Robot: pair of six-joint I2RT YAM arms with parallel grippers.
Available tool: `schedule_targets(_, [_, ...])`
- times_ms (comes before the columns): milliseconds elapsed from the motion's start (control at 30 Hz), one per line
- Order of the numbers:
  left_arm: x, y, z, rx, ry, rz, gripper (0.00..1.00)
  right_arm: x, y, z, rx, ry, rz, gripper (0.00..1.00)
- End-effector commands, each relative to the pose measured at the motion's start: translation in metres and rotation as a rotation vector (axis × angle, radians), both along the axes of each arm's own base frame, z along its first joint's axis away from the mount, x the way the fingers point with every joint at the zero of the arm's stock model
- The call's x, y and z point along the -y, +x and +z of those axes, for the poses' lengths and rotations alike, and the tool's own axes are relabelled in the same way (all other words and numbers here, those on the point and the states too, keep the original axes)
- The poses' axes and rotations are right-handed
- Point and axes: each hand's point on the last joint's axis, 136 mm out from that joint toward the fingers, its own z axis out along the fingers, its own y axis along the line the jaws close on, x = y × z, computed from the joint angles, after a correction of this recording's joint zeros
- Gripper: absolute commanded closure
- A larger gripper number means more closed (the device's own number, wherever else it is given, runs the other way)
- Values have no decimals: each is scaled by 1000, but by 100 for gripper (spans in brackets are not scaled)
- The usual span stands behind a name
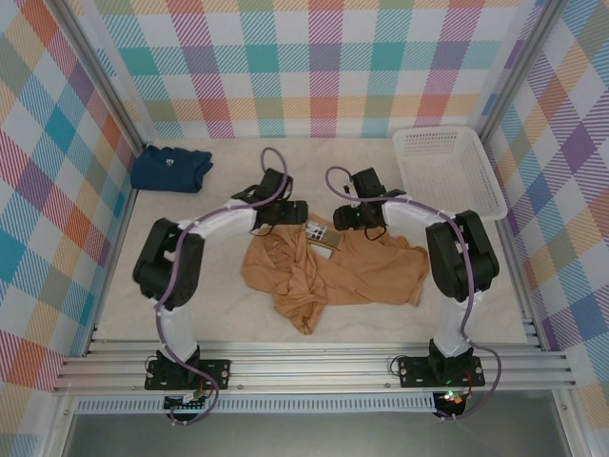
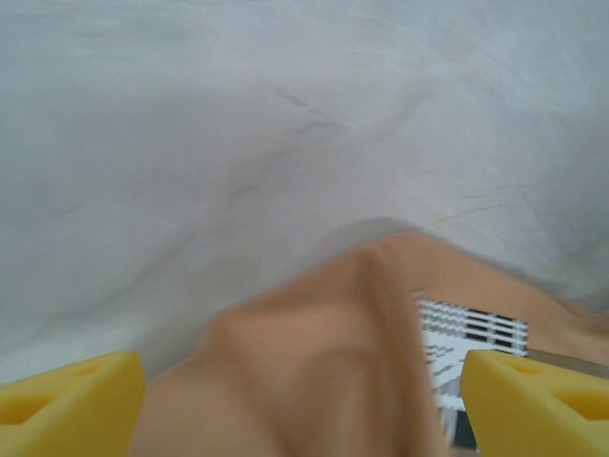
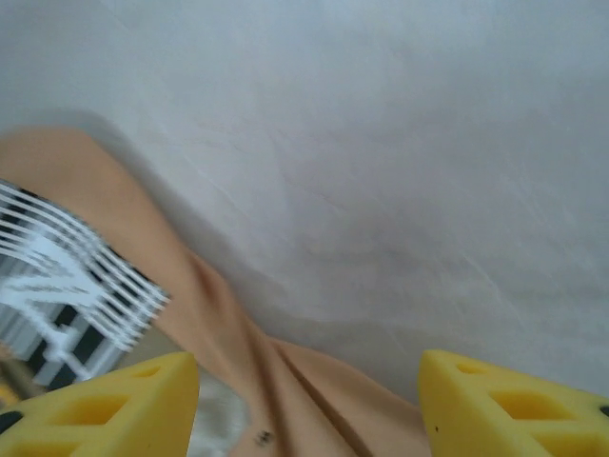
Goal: Fold the inside-out t-shirt
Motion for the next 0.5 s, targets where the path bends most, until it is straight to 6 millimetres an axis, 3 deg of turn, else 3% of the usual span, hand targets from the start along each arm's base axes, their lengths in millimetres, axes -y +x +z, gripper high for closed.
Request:
schedule_targets(0, [21, -18, -22, -107, 70, -142, 20, 12, -13, -8, -65, -73, -17, 38])
schedule_targets(200, [11, -33, -54, -210, 100, -131, 39, 11, -23, -27, -124, -65, -10, 44])
schedule_targets(300, [5, -34, -67, -229, 80, -113, 57, 9, -18, -34, -120, -55, -14, 65])
schedule_targets(367, [4, -27, -66, -214, 58, -107, 73, 6, -7, -27, -83, -17, -20, 80])
schedule_targets(467, [3, -3, -35, -109, 14, -90, 90, 2, 14, 5, 13, 66, -19, 100])
